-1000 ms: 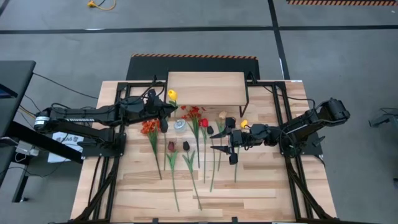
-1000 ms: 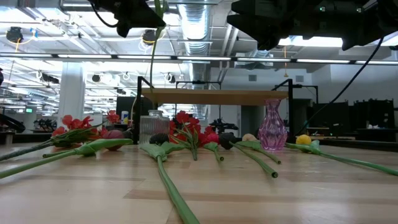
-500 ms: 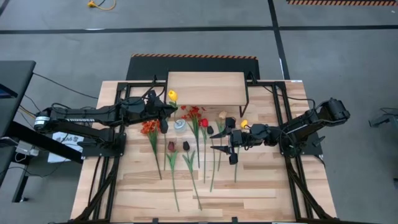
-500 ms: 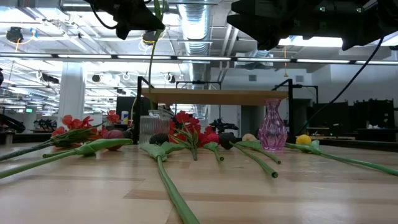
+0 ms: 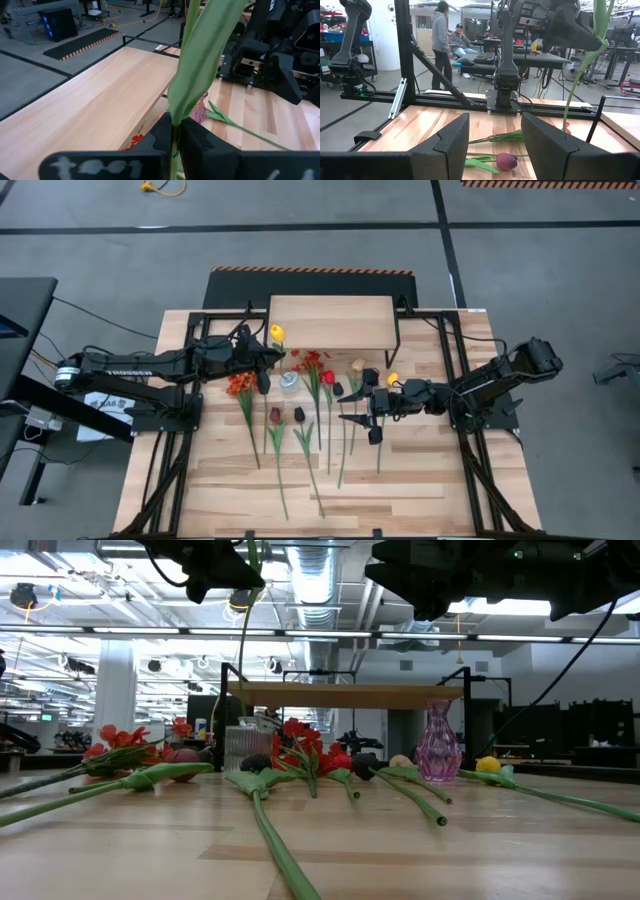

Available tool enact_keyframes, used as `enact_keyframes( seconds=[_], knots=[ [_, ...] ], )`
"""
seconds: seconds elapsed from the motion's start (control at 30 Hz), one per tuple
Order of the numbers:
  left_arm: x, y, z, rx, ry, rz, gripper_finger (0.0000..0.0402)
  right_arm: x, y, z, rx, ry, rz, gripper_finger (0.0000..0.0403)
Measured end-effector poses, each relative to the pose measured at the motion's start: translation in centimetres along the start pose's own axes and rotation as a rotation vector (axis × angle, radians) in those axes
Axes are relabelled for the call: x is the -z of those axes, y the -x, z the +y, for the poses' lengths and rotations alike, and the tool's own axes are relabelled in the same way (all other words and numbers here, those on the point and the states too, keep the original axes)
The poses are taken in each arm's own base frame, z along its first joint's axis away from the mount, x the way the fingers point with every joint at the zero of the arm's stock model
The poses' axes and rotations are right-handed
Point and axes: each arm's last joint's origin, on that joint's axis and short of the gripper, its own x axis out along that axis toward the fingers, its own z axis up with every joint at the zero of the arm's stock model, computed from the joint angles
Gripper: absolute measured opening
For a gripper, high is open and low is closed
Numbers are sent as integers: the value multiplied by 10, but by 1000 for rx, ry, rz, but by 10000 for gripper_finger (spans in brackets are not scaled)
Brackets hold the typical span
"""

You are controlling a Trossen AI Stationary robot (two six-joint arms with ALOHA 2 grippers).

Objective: Pick and place flowers into a vace then onto a shelf
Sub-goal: Put the right yellow flower into the transparent vase

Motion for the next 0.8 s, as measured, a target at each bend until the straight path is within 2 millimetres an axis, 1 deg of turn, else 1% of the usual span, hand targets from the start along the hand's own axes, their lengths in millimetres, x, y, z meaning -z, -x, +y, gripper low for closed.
enact_keyframes(
  seconds=[0.23,0.43,0.53,0.8],
  knots=[
    [0,0,0,-1,-4,4,5,0,0,0,0,0,0,173],
    [4,0,1,-10,-58,43,5,0,0,0,0,0,0,173],
    [6,0,1,-13,-49,62,5,0,0,0,0,0,0,173],
    [6,0,0,15,-65,61,6,0,0,0,0,0,1,173]
  ],
)
